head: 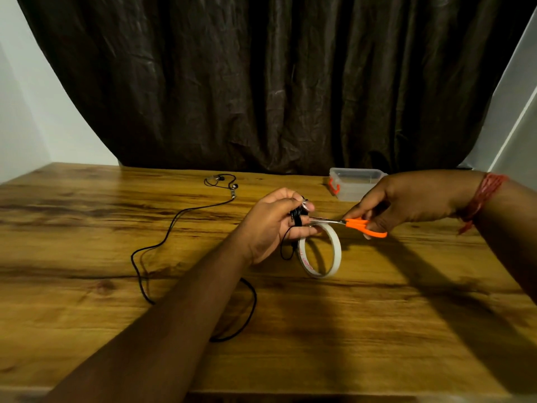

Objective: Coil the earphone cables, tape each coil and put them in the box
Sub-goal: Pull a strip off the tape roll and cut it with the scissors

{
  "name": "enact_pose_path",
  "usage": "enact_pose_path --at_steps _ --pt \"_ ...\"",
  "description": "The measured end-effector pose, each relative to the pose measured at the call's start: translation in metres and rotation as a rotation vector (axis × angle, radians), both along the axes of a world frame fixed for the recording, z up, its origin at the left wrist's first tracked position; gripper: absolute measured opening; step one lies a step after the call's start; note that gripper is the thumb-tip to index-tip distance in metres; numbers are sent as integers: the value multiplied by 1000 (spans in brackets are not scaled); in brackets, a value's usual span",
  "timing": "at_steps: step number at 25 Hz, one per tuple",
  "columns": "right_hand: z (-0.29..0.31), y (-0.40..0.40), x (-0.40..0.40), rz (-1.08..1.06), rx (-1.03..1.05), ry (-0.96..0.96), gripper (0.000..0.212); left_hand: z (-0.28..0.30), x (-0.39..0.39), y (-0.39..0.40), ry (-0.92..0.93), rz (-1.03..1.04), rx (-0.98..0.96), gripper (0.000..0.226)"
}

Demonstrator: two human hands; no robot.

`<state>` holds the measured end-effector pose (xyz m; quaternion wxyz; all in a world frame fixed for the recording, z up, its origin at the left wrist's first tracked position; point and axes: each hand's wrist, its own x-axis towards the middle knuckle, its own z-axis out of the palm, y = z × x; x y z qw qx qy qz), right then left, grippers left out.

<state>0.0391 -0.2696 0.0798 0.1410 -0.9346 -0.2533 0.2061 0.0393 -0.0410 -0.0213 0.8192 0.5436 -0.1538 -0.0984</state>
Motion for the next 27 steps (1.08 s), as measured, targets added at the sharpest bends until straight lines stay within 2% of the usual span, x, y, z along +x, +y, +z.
enact_pose_path --at_steps 6,10,14,16,18,22,27 --pt "0 -7 -6 -16 39 -94 34 -1 1 0 -7 19 18 15" --pt "-5 -17 -17 -73 163 -9 29 -3 1 -5 -7 27 50 14" --pt "-11 -26 -28 -68 104 5 31 -3 3 -8 -47 80 103 16" --pt "-17 -37 -27 -95 -28 -88 33 -1 5 -3 -40 125 61 20" --pt "-32 -51 -19 -160 -225 -259 27 0 6 0 -33 109 24 21" --pt "-75 -75 -5 -480 -389 -412 11 -2 1 -3 -51 6 -7 20" --pt "-101 -87 -6 -536 -396 -604 41 -1 1 2 -49 -25 -91 18"
